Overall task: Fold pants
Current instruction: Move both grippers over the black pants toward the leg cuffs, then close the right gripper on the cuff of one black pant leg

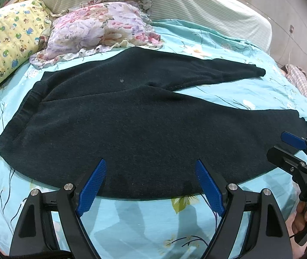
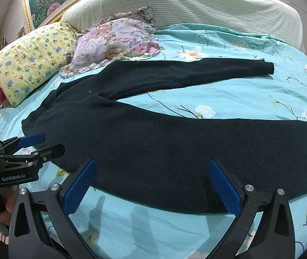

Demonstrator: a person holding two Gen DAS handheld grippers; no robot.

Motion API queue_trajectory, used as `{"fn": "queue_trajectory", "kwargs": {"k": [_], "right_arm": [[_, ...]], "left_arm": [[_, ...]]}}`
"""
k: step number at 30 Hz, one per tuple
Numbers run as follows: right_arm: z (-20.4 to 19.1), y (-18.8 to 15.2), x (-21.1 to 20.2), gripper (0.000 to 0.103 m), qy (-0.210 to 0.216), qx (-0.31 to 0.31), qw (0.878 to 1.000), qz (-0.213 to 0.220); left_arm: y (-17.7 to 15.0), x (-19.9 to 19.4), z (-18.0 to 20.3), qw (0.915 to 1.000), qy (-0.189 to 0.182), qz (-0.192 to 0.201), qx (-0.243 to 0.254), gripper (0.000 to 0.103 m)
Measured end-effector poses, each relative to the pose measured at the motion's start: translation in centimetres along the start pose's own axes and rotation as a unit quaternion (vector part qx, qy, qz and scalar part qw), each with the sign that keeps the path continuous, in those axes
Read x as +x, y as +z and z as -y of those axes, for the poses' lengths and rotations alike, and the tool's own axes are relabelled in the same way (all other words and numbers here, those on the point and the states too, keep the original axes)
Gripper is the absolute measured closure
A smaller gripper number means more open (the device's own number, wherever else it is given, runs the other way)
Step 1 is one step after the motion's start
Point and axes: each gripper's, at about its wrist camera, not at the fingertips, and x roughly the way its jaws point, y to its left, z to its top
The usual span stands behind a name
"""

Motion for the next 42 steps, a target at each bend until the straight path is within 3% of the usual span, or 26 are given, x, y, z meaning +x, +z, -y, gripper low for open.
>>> {"fn": "queue_trajectory", "kwargs": {"k": [10, 23, 29, 42], "right_arm": [[-0.1, -0.2, 0.1, 0.000, 0.005, 0.010, 1.000, -0.002], [1.4, 1.1, -0.1, 0.000, 0.024, 0.041, 0.999, -0.003], [3.4, 3.2, -0.3, 0.000, 0.019, 0.050, 0.999, 0.004], [10.7, 10.6, 0.5, 0.000, -0.004, 0.074, 0.997, 0.007]], "left_arm": [[0.2, 0.0, -0.2, 1.0000, -0.003, 0.002, 0.004, 0.018], [2.3, 0.0, 0.2, 0.9992, -0.033, 0.010, 0.019, 0.018], [4.7, 0.9, 0.5, 0.9983, -0.030, 0.002, 0.050, 0.018], [12.2, 5.1, 2.6, 0.9926, -0.065, -0.019, 0.101, 0.018]]}}
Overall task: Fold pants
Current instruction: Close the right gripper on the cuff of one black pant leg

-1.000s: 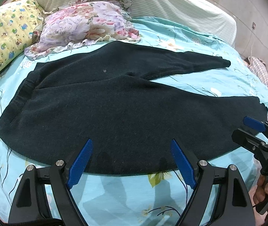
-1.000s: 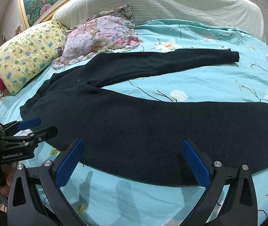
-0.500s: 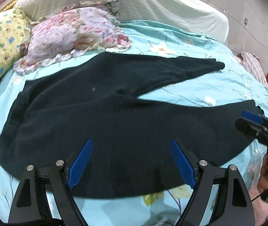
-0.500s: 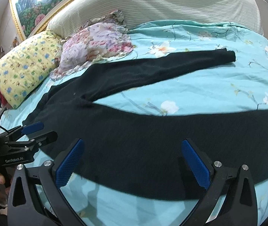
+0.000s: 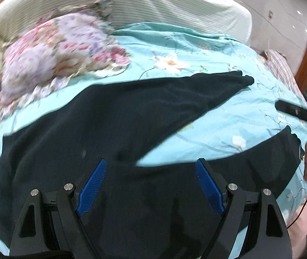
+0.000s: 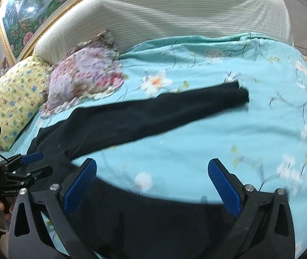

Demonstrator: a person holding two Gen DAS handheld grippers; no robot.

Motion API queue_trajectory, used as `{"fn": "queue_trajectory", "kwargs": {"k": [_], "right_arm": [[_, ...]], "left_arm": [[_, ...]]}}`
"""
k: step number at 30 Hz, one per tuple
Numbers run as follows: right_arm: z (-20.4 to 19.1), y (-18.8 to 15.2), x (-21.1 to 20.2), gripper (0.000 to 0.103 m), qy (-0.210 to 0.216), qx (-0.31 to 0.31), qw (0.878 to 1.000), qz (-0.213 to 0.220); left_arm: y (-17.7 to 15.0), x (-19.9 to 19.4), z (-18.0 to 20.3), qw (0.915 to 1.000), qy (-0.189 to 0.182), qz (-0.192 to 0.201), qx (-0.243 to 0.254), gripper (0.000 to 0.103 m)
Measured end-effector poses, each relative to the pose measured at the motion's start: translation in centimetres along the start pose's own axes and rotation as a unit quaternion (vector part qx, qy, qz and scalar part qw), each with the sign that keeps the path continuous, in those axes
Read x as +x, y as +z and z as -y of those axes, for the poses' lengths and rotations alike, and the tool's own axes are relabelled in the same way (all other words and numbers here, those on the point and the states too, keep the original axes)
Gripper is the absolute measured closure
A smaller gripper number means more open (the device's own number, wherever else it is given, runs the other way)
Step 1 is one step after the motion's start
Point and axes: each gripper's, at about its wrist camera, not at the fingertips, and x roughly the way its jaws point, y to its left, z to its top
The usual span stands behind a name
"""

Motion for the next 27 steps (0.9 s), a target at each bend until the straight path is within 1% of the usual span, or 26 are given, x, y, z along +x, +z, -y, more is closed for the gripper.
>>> {"fn": "queue_trajectory", "kwargs": {"k": [6, 8, 10, 15, 16, 19, 22, 24, 27], "right_arm": [[4.1, 5.4, 1.6, 0.000, -0.010, 0.027, 1.000, -0.001], [5.3, 6.7, 2.4, 0.000, -0.013, 0.034, 0.999, -0.007], [6.5, 7.9, 3.3, 0.000, -0.016, 0.041, 0.999, -0.011], [9.9, 10.5, 5.4, 0.001, -0.021, 0.060, 0.998, -0.020], [10.8, 11.1, 6.0, 0.004, -0.020, 0.066, 0.997, -0.024], [12.7, 12.3, 7.4, 0.012, -0.023, 0.079, 0.996, -0.036], [14.4, 13.2, 9.1, 0.017, -0.025, 0.087, 0.994, -0.055], [14.8, 13.7, 10.3, 0.019, -0.028, 0.082, 0.994, -0.068], [15.0, 14.0, 12.0, 0.025, -0.024, 0.074, 0.993, -0.091]], "left_arm": [[4.5, 3.2, 0.2, 0.9992, -0.025, -0.019, 0.023, 0.018], [5.7, 4.0, 0.2, 0.9989, -0.032, -0.020, 0.027, 0.018], [7.2, 5.3, 0.1, 0.9986, -0.030, -0.028, 0.033, 0.018], [10.5, 8.1, 0.6, 0.9961, -0.055, -0.036, 0.060, 0.018], [11.1, 8.8, 0.8, 0.9953, -0.059, -0.037, 0.067, 0.018], [12.6, 11.0, 1.3, 0.9935, -0.058, -0.044, 0.087, 0.018], [13.9, 13.4, 1.5, 0.9908, -0.069, -0.054, 0.103, 0.018], [14.8, 15.1, 1.3, 0.9895, -0.076, -0.066, 0.104, 0.018], [16.0, 17.6, 0.6, 0.9872, -0.095, -0.086, 0.096, 0.018]]}}
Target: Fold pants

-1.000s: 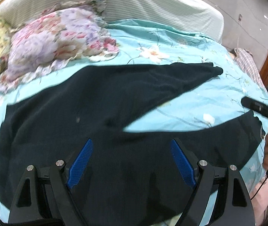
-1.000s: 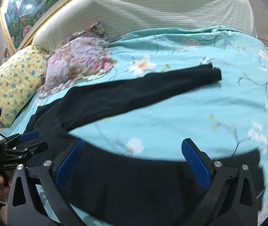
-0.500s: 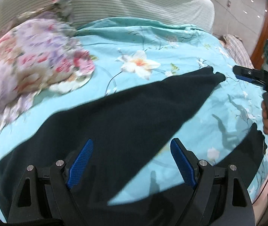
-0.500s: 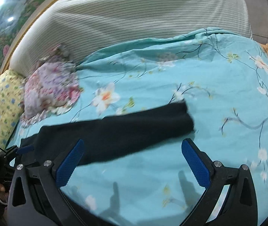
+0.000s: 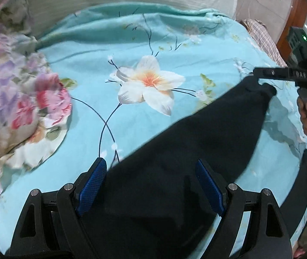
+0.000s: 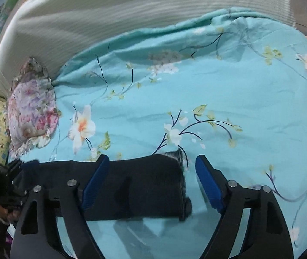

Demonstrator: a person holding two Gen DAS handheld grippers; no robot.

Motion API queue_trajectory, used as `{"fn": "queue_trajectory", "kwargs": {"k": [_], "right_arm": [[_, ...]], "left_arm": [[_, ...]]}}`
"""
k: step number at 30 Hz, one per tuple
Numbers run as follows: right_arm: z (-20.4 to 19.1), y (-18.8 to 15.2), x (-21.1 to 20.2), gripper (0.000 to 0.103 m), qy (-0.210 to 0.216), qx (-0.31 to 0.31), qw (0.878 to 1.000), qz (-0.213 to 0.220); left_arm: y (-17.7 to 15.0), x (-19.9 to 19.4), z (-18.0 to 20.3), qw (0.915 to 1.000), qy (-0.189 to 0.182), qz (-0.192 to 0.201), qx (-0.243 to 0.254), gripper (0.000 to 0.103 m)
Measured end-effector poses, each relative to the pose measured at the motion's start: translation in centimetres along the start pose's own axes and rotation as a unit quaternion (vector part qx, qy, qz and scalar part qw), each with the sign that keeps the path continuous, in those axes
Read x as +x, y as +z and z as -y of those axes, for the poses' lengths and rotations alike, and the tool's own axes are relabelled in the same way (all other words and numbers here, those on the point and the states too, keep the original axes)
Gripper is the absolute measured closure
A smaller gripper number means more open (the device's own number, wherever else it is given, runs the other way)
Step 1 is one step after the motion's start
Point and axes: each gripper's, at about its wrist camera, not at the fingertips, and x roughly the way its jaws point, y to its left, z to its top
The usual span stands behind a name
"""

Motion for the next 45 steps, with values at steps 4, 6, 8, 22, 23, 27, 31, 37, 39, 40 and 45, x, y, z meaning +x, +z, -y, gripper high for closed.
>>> {"fn": "queue_trajectory", "kwargs": {"k": [4, 6, 8, 22, 23, 27, 31, 37, 39, 40, 45], "right_arm": [[0.0, 0.3, 1.8, 0.045, 0.010, -0.013, 1.000, -0.024], [0.2, 0.2, 2.2, 0.054, 0.006, -0.010, 1.000, -0.027], [0.6, 0.2, 2.1, 0.068, 0.004, -0.009, 1.000, -0.027], [0.1, -1.4, -5.4, 0.096, 0.061, -0.016, 0.998, 0.031], [-0.2, -1.8, -6.1, 0.096, 0.065, -0.020, 0.997, 0.035], [-0.8, -4.2, -8.8, 0.096, 0.069, -0.038, 0.996, 0.048], [-0.3, -7.5, -11.3, 0.096, 0.075, -0.029, 0.995, 0.057], [1.1, -13.0, -13.4, 0.096, 0.077, 0.000, 0.995, 0.061], [1.4, -14.4, -14.1, 0.096, 0.082, 0.005, 0.994, 0.068], [1.5, -15.3, -14.5, 0.096, 0.086, 0.008, 0.994, 0.073], [1.6, -18.7, -16.6, 0.096, 0.101, 0.015, 0.990, 0.098]], "left_arm": [[1.1, 2.4, -0.7, 0.9995, -0.013, -0.027, 0.001, 0.018], [1.4, 3.6, -0.6, 0.9988, -0.018, -0.044, 0.008, 0.020], [1.6, 3.8, 0.0, 0.9986, -0.022, -0.043, 0.020, 0.035], [-3.3, -3.6, 6.4, 0.9952, -0.071, -0.006, 0.068, 0.098], [-3.9, -4.4, 6.7, 0.9952, -0.073, -0.001, 0.065, 0.099], [-6.7, -8.1, 8.4, 0.9939, -0.094, 0.015, 0.057, 0.099], [-9.6, -10.4, 10.2, 0.9922, -0.109, 0.023, 0.055, 0.099], [-13.7, -12.0, 12.9, 0.9904, -0.128, 0.023, 0.047, 0.099], [-14.8, -12.2, 13.5, 0.9898, -0.133, 0.023, 0.044, 0.099], [-15.4, -12.5, 13.8, 0.9896, -0.135, 0.025, 0.043, 0.099], [-17.2, -13.4, 14.5, 0.9881, -0.147, 0.025, 0.035, 0.099]]}}
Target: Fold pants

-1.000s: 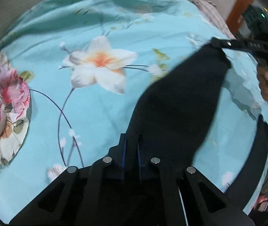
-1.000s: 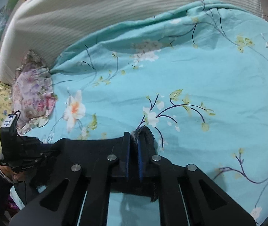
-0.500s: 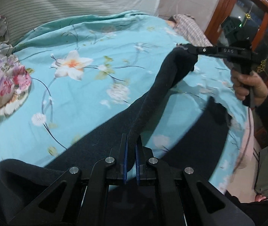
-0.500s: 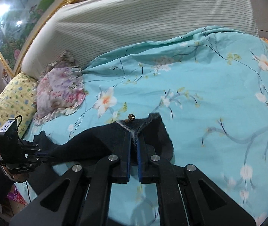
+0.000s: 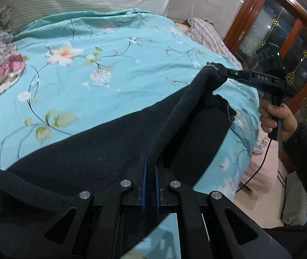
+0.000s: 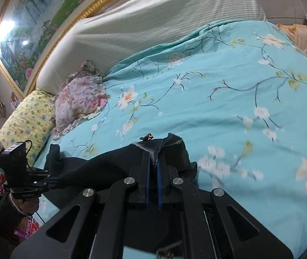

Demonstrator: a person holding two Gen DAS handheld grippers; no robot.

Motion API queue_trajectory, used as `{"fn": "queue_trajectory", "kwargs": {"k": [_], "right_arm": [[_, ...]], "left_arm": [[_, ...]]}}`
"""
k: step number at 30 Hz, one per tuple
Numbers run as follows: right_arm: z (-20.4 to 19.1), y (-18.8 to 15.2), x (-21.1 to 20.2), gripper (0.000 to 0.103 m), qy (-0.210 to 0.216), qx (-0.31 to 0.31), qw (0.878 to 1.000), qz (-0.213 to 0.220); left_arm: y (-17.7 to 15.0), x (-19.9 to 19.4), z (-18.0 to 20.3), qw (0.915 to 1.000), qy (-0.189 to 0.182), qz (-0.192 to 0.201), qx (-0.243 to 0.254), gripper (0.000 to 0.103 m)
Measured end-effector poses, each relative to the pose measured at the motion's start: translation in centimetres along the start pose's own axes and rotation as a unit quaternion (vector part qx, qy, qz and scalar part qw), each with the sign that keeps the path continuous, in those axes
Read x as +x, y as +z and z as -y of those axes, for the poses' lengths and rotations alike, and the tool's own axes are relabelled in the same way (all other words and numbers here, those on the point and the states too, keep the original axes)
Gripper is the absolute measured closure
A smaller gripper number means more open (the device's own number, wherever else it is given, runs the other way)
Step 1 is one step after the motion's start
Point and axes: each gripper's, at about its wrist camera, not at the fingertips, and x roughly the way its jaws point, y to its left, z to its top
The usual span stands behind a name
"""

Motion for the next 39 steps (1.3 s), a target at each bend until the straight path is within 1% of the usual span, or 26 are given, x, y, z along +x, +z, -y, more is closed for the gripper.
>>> {"fn": "queue_trajectory", "kwargs": {"k": [10, 16, 18, 20, 21, 22, 23, 24, 25, 27, 29, 33, 36, 39], "right_arm": [[1.6, -5.1, -1.4, 0.096, -0.013, 0.039, 0.999, -0.001], [2.0, -6.6, -1.7, 0.096, -0.032, 0.047, 0.998, -0.010], [1.9, -6.8, -1.7, 0.096, -0.041, 0.046, 0.998, -0.012], [1.9, -7.1, -1.8, 0.096, -0.059, 0.045, 0.997, -0.016], [1.7, -7.2, -1.8, 0.094, -0.063, 0.044, 0.997, -0.019], [1.4, -7.3, -1.9, 0.092, -0.073, 0.040, 0.996, -0.022], [1.2, -7.3, -2.0, 0.087, -0.088, 0.036, 0.995, -0.025], [0.9, -7.3, -2.1, 0.072, -0.103, 0.033, 0.994, -0.027], [0.7, -7.2, -2.4, 0.051, -0.116, 0.033, 0.992, -0.026], [0.0, -7.0, -3.3, 0.036, -0.120, 0.035, 0.992, -0.007], [-1.1, -6.5, -4.3, 0.036, -0.114, 0.030, 0.993, 0.021], [-3.7, -5.6, -4.9, 0.036, -0.100, 0.010, 0.994, 0.051], [-6.0, -5.1, -3.8, 0.036, -0.067, -0.007, 0.997, 0.047], [-8.4, -5.2, -1.5, 0.036, -0.023, -0.017, 0.999, 0.025]], "left_arm": [[-2.8, 0.9, 1.5, 0.9999, -0.003, -0.010, 0.003, 0.099], [-3.8, 2.3, 2.1, 0.9997, -0.001, -0.025, 0.004, 0.098], [-4.4, 3.1, 2.4, 0.9994, 0.001, -0.035, 0.006, 0.096], [-4.9, 3.5, 2.7, 0.9992, 0.001, -0.040, 0.006, 0.088], [-5.2, 3.6, 2.8, 0.9990, -0.003, -0.044, 0.004, 0.086], [-5.4, 3.7, 2.9, 0.9990, -0.005, -0.045, 0.001, 0.081], [-5.5, 3.6, 2.8, 0.9990, -0.010, -0.044, -0.004, 0.076], [-5.7, 3.5, 2.8, 0.9990, -0.014, -0.042, -0.010, 0.073], [-5.8, 3.3, 2.7, 0.9990, -0.013, -0.041, -0.014, 0.068], [-6.1, 2.8, 2.5, 0.9990, -0.011, -0.037, -0.024, 0.065], [-6.4, 2.1, 2.0, 0.9987, -0.011, -0.029, -0.041, 0.065], [-6.9, -0.2, 0.8, 0.9974, 0.001, -0.001, -0.072, 0.059], [-7.4, -2.1, -0.7, 0.9946, 0.008, 0.021, -0.101, 0.054], [-8.0, -4.1, -2.5, 0.9906, 0.017, 0.041, -0.129, 0.054]]}}
